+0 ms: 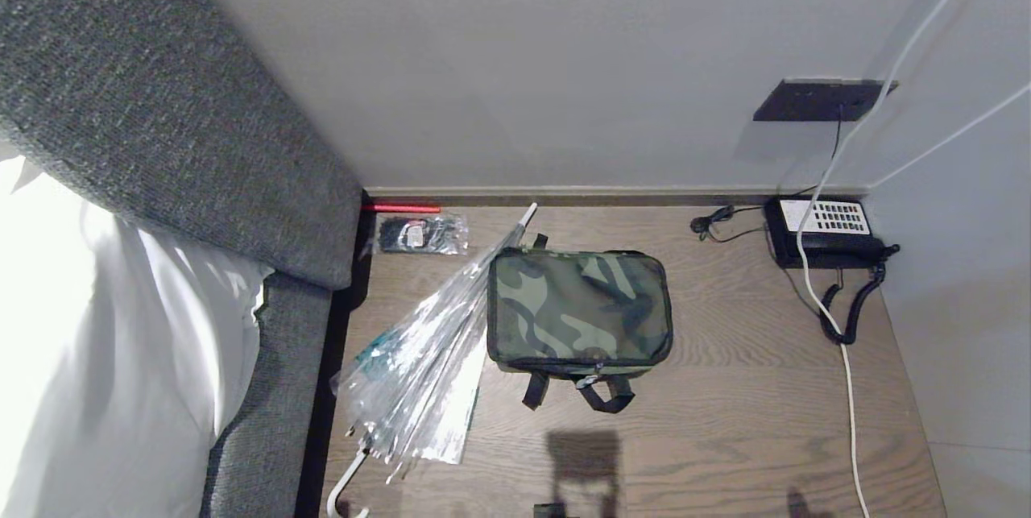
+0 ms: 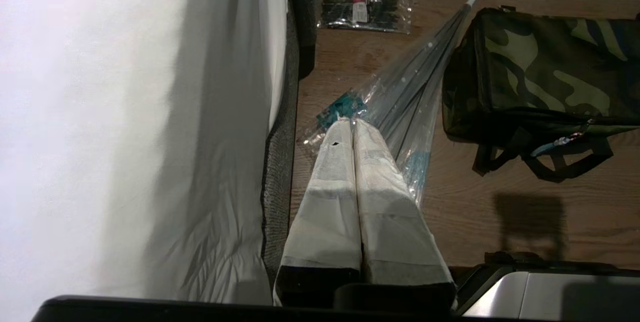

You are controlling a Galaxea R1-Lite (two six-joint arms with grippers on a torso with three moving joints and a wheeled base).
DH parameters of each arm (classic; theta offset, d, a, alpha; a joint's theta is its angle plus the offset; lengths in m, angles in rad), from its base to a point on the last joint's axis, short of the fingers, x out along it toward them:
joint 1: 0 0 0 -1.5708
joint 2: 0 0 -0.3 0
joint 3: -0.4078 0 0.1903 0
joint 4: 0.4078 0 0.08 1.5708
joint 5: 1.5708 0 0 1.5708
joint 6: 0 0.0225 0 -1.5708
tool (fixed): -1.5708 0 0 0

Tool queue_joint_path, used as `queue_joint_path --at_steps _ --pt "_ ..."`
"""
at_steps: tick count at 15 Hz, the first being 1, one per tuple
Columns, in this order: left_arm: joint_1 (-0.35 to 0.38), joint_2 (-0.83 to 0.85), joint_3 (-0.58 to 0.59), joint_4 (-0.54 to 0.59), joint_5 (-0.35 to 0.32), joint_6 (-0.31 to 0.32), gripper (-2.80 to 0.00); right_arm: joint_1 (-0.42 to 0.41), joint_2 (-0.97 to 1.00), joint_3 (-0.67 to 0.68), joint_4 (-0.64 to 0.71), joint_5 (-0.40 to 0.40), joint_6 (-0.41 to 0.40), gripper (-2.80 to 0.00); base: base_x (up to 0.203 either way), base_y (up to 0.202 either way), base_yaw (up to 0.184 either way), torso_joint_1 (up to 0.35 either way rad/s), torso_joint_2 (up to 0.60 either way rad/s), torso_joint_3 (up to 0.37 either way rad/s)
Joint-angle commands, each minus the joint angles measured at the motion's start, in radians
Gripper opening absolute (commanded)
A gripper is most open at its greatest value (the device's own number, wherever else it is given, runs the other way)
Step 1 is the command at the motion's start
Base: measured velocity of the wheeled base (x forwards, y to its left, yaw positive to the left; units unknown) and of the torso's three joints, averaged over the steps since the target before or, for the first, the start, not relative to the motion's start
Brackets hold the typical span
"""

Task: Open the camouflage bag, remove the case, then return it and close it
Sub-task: Open the top of the storage box

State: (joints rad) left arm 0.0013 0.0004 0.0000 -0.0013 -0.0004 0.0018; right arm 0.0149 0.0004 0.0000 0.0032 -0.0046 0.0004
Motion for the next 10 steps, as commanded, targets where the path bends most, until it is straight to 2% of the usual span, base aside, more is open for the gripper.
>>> queue_joint_path --at_steps 1,10 --pt "0.000 0.000 0.000 0.000 0.000 0.000 -2.80 0.000 -0.031 0.002 0.000 0.000 0.000 -2.80 0.000 0.000 0.000 0.002 0.01 -0.204" --pt "0.001 0.000 0.000 0.000 0.000 0.001 -2.80 0.000 -0.031 0.002 0.000 0.000 0.000 -2.80 0.000 0.000 0.000 0.000 0.00 -0.197"
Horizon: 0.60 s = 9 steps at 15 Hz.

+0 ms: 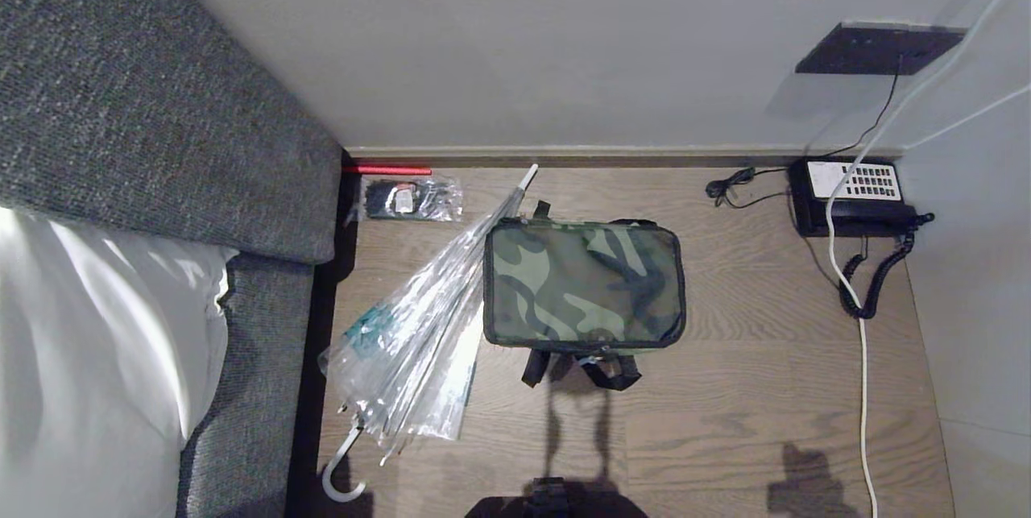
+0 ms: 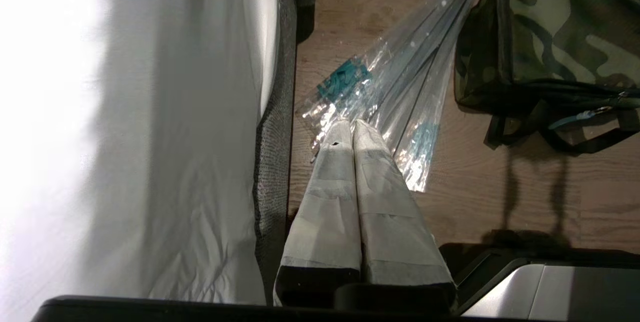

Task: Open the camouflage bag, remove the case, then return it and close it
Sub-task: Open the top of the storage box

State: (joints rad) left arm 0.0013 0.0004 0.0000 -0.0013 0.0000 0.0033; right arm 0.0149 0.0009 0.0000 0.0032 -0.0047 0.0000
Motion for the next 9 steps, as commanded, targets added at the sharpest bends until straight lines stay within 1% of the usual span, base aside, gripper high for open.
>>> queue_joint_path --at_steps 1,6,9 --pt "0.000 0.000 0.000 0.000 0.000 0.000 -2.80 0.000 -0.032 0.002 0.000 0.000 0.000 -2.80 0.000 0.000 0.000 -0.002 0.01 -0.119" --pt "0.000 0.000 0.000 0.000 0.000 0.000 -2.80 0.000 -0.032 0.002 0.000 0.000 -0.004 -2.80 0.000 0.000 0.000 0.001 0.00 -0.021" --pt "0.000 0.000 0.000 0.000 0.000 0.000 -2.80 0.000 -0.032 0.002 0.001 0.012 -0.066 -2.80 0.000 0.000 0.000 0.000 0.00 0.000"
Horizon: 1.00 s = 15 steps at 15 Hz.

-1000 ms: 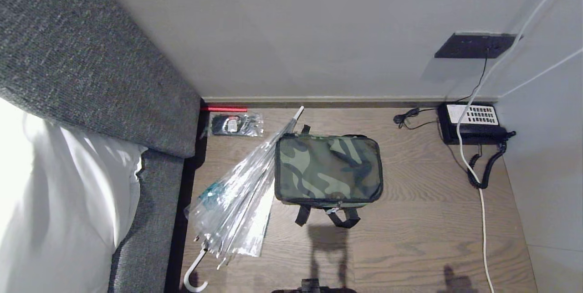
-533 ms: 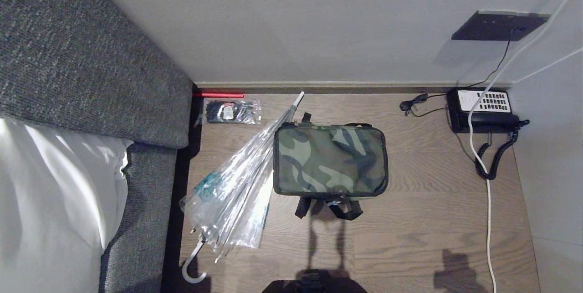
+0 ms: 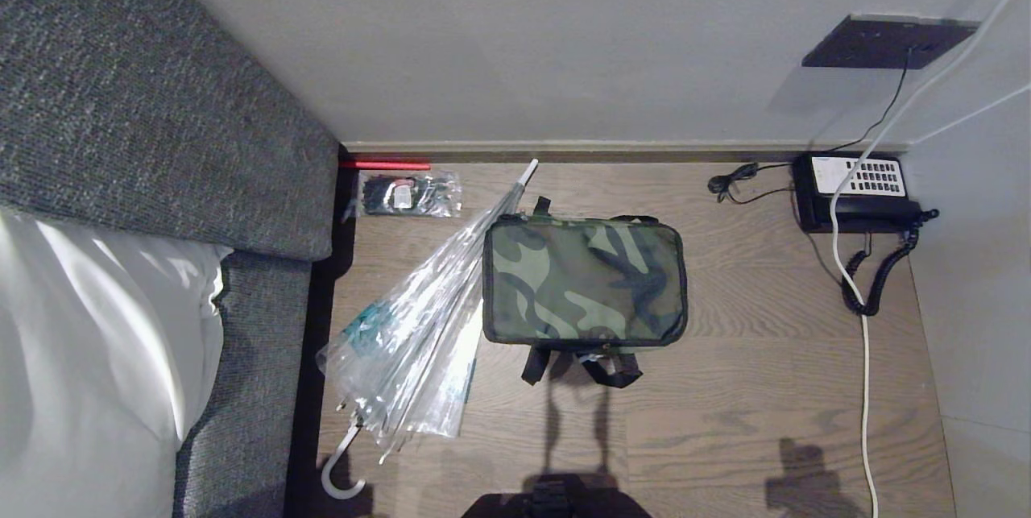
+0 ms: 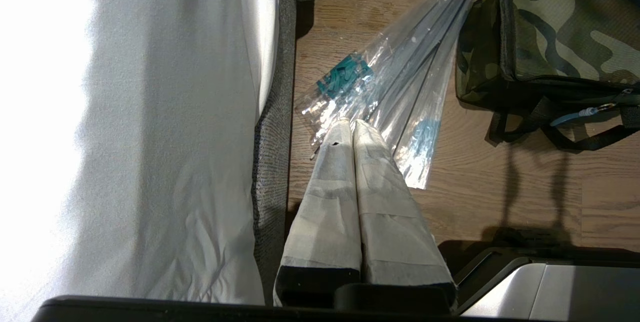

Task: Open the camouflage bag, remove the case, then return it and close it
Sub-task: Open the top of the storage box

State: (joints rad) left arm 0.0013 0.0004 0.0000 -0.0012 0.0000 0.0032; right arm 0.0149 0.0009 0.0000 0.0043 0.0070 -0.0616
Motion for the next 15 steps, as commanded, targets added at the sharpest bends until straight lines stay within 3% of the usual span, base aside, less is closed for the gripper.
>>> queue_joint_path --at_steps 1,3,5,7,9,11,15 --pt "0.000 0.000 0.000 0.000 0.000 0.000 -2.80 0.000 -0.032 -0.002 0.009 0.006 -0.020 -2.80 0.000 0.000 0.000 0.000 0.00 0.000" --pt "0.000 0.000 0.000 0.000 0.000 0.000 -2.80 0.000 -0.032 0.000 -0.013 0.001 -0.018 -2.80 0.000 0.000 0.000 0.000 0.00 0.000" --pt "0.000 0.000 0.000 0.000 0.000 0.000 -2.80 0.000 -0.032 -0.095 0.002 0.002 -0.004 -2.80 0.000 0.000 0.000 0.000 0.00 0.000" --pt "0.000 0.000 0.000 0.000 0.000 0.000 -2.80 0.000 -0.032 -0.318 0.229 0.034 0.002 -2.80 0.000 0.000 0.000 0.000 0.00 0.000" --pt "0.001 0.000 0.000 0.000 0.000 0.000 -2.80 0.000 -0.031 -0.532 0.601 0.077 0.016 -2.80 0.000 0.000 0.000 0.000 0.00 0.000" --pt "0.000 0.000 0.000 0.000 0.000 0.000 -2.80 0.001 -0.006 -0.613 0.814 0.108 0.058 -2.80 0.000 0.000 0.000 0.000 0.00 0.000" --pt "0.000 0.000 0.000 0.000 0.000 0.000 -2.80 0.086 0.363 -0.659 0.746 0.143 0.188 -2.80 0.000 0.000 0.000 0.000 0.00 0.000"
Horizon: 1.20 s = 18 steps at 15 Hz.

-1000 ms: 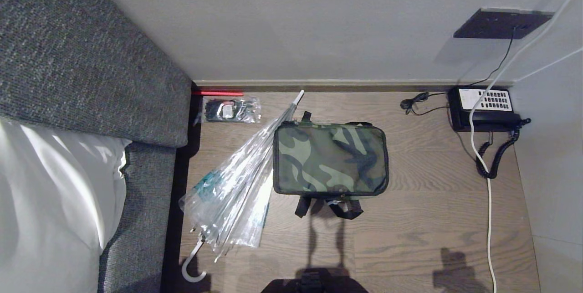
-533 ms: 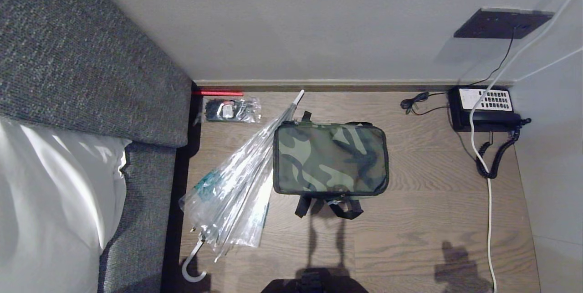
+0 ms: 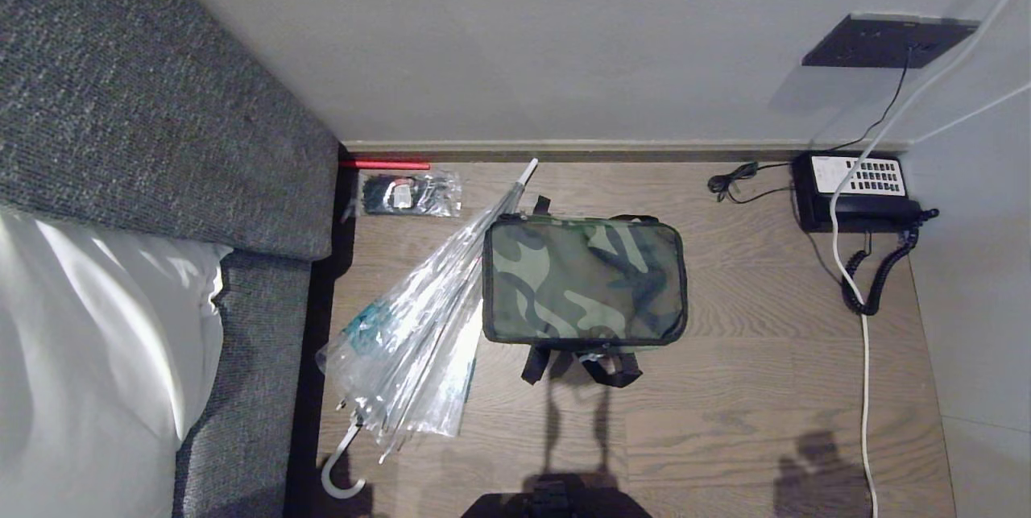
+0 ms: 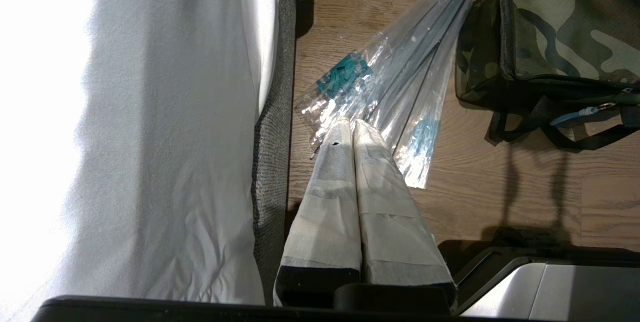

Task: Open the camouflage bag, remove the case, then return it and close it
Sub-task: Open the top of the storage box

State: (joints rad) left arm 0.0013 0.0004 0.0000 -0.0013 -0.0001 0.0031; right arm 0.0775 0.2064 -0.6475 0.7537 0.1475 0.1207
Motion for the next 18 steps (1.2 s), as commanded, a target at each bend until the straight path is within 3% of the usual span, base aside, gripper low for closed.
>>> queue_joint_path --at_steps 1,7,14,17,18 --pt "0.000 0.000 0.000 0.000 0.000 0.000 -2.80 0.055 0.275 -0.013 -0.049 0.010 0.025 -2.80 0.000 0.000 0.000 0.000 0.00 0.000" --pt "0.000 0.000 0.000 0.001 0.000 0.000 -2.80 0.126 0.890 0.028 -0.334 0.026 0.074 -2.80 0.000 0.000 0.000 0.000 0.00 0.000" --pt "0.000 0.000 0.000 0.000 0.000 0.000 -2.80 0.214 1.504 0.154 -1.227 0.001 0.115 -2.80 0.000 0.000 0.000 0.000 0.00 0.000" --pt "0.000 0.000 0.000 0.000 0.000 0.000 -2.80 0.321 1.701 0.149 -1.541 -0.046 0.115 -2.80 0.000 0.000 0.000 0.000 0.00 0.000" --pt "0.000 0.000 0.000 0.000 0.000 0.000 -2.80 0.369 1.759 0.135 -1.621 -0.095 0.115 -2.80 0.000 0.000 0.000 0.000 0.00 0.000"
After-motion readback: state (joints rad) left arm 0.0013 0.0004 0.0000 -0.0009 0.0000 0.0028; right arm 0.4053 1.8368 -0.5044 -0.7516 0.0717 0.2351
